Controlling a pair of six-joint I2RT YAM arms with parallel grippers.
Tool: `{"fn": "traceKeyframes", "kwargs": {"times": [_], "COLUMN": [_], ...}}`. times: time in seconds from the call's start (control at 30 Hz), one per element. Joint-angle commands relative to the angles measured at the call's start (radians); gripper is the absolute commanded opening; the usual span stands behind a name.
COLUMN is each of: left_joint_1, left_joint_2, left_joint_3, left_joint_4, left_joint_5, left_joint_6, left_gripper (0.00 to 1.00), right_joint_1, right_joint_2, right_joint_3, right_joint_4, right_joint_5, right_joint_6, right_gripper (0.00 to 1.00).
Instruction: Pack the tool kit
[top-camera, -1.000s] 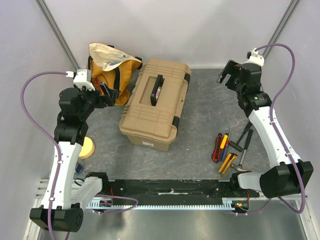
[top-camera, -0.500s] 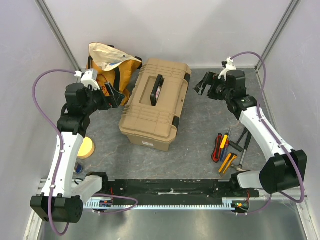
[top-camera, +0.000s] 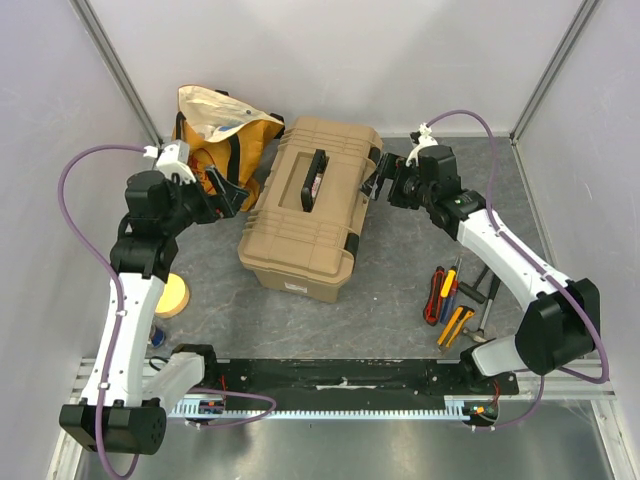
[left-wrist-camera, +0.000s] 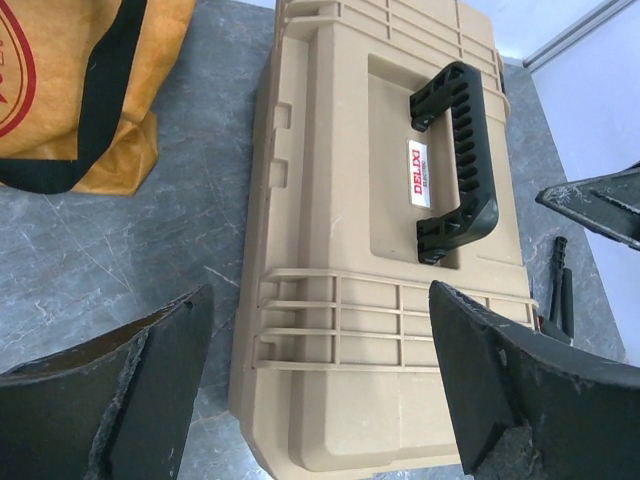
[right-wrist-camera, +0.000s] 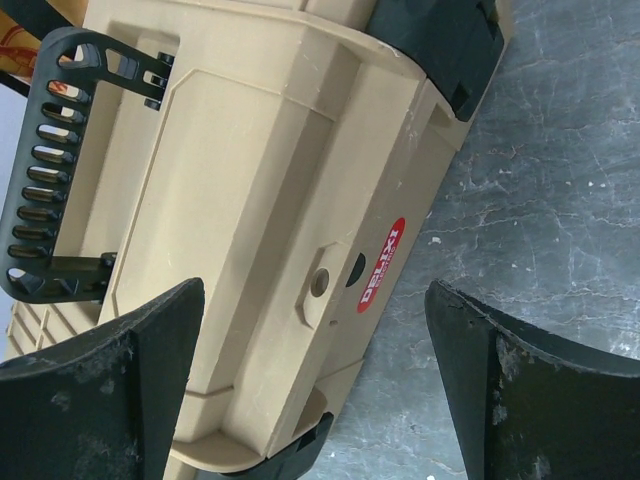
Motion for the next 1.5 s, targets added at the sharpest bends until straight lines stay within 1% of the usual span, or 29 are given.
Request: {"fn": "traceKeyframes", "kwargs": {"times": [0.0,0.17,0.27,0.37,0.47,0.6,0.67,0.87,1.07,1.13,1.2,1.23,1.37,1.47], "left_joint_1": [0.005,0.003,0.002,0.003,0.002,0.002,0.002,-0.011,-0.063,-0.078,-0.094,-0.100,-0.115,-0.114], "left_joint_2": [-0.009,0.000,-0.011,-0.018,-0.008,0.057,0.086,0.172,0.322,0.377,0.434,0.460,0.586,0.641], "left_joint_3": [-0.019,-0.028,-0.051,-0.090,-0.128,-0.140,-0.157,-0.186,-0.127,-0.090,-0.050,-0.029,0.079,0.158], "left_joint_4": [-0.022,-0.029,-0.003,0.047,0.081,0.060,0.092,0.222,0.267,0.287,0.305,0.310,0.327,0.304], "left_joint_5": [0.035,0.038,0.003,0.029,0.071,0.181,0.248,0.351,0.356,0.350,0.347,0.347,0.338,0.281], "left_joint_6": [0.000,0.009,0.000,-0.022,-0.054,-0.043,-0.052,-0.094,-0.085,-0.083,-0.085,-0.086,-0.088,-0.074], "left_gripper": [0.93,0.92,0.92,0.92,0.91,0.90,0.89,0.88,0.79,0.77,0.72,0.70,0.68,0.68], "right_joint_1": [0.025,0.042,0.055,0.069,0.077,0.083,0.083,0.082,0.083,0.083,0.080,0.083,0.082,0.077], "right_joint_2": [0.006,0.004,0.010,0.018,0.032,0.059,0.072,0.086,0.127,0.150,0.179,0.196,0.265,0.296], "right_joint_3": [0.009,-0.008,-0.015,-0.028,-0.044,-0.052,-0.055,-0.107,-0.115,-0.101,-0.077,-0.063,0.012,0.079], "right_joint_4": [0.003,0.001,0.015,0.027,0.052,0.076,0.093,0.187,0.237,0.240,0.242,0.271,0.288,0.282], "right_joint_5": [0.027,0.024,-0.005,-0.016,-0.033,-0.045,-0.045,-0.024,-0.009,0.002,0.007,0.005,0.008,0.027], "right_joint_6": [0.048,0.082,0.094,0.114,0.140,0.171,0.192,0.278,0.304,0.304,0.304,0.304,0.297,0.287], "right_gripper": [0.98,0.95,0.93,0.90,0.85,0.75,0.72,0.65,0.62,0.61,0.61,0.60,0.59,0.60]}}
